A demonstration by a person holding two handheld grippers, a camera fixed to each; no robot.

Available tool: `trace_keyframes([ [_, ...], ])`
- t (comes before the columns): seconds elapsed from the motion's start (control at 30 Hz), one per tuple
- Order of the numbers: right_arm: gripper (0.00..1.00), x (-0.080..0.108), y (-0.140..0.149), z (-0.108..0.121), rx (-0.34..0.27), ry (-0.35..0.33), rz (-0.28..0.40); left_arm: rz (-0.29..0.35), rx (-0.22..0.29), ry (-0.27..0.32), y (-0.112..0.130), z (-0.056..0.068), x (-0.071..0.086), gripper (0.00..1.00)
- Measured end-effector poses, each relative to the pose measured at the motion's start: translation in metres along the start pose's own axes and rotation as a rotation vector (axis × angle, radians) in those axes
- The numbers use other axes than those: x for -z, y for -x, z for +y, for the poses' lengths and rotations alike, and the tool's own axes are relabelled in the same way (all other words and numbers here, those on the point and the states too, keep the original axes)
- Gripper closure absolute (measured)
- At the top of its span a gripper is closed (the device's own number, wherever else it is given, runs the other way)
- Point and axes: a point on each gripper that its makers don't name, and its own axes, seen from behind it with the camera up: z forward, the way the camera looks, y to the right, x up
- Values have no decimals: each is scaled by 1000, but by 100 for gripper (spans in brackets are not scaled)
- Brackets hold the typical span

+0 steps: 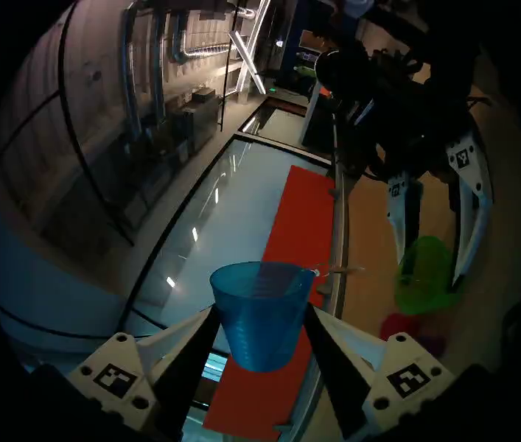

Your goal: Pour water

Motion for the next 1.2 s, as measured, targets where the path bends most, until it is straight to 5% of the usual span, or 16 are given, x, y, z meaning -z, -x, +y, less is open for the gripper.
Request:
trace_keyframes([
  [1.2,10,1,0,2,11,7,5,17,-128,6,-9,2,1,20],
])
